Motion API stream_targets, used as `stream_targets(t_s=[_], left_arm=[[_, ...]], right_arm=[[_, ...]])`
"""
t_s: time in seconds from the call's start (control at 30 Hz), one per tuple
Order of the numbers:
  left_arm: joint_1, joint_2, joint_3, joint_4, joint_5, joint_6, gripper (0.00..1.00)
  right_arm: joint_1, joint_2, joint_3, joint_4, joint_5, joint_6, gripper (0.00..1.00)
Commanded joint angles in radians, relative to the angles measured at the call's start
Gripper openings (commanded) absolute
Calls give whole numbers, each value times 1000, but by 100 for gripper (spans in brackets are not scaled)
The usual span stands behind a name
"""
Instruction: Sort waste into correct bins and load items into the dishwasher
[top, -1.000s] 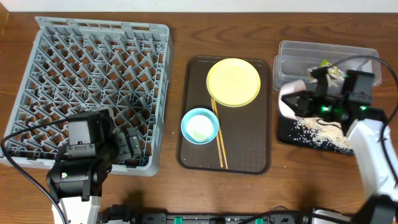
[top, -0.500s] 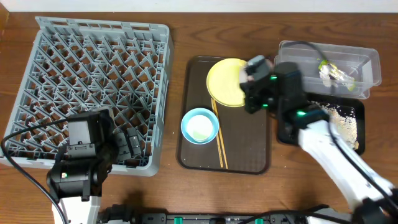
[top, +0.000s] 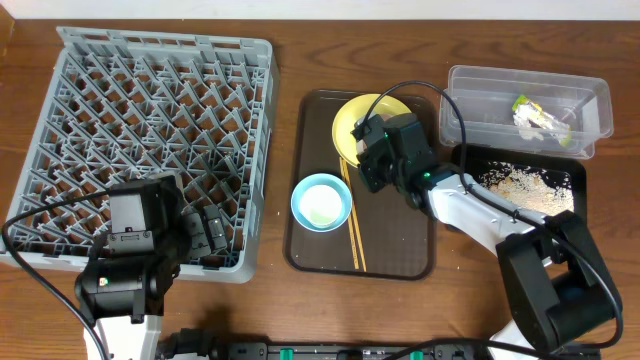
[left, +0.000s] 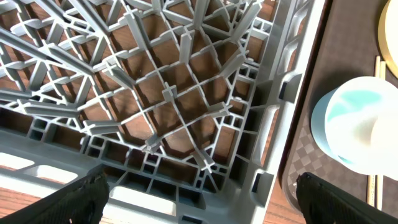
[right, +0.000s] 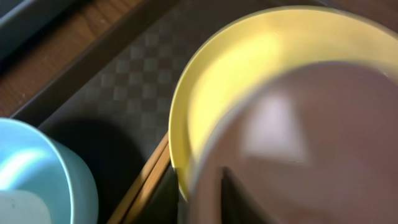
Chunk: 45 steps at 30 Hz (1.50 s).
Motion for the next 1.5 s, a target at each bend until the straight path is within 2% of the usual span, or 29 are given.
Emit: stream_targets(t_s=[0.0, 0.2, 0.47, 0.53, 0.63, 0.67, 0.73, 0.87, 1.07, 1.23, 1.33, 1.47], left_arm=[[5, 0, 23, -2, -1, -5, 98], [5, -1, 23, -2, -1, -5, 98], [5, 0, 23, 14, 0, -5, 98], [5, 0, 23, 35, 24, -6, 98], [5, 0, 23, 81, 132, -6, 98], [5, 0, 23, 93, 158, -6, 98], [5, 0, 23, 106, 175, -6, 98], [5, 2, 23, 103, 175, -5, 98], [5, 19, 23, 76, 196, -19, 98], [5, 38, 23, 66, 284, -20, 98], [5, 47, 23, 66, 303, -20, 98], [5, 55, 23, 66, 303, -20, 98]], right_arm=[[15, -5, 15, -10, -29, -13, 35], [11, -84, 16, -87, -59, 29, 39], [-37, -374, 16, -349, -57, 87, 50], [-42, -415, 16, -441, -58, 97, 56], [-42, -443, 16, -574, -61, 100, 70], [-42, -443, 16, -597, -70, 102, 78], [-41, -442, 15, -610, -107, 123, 83], [-15, -442, 14, -538, -187, 143, 75], [72, -405, 14, -394, -183, 240, 69], [137, -319, 14, -386, -119, 311, 65], [161, -257, 14, -370, -119, 321, 57], [172, -191, 14, -365, -120, 350, 51]])
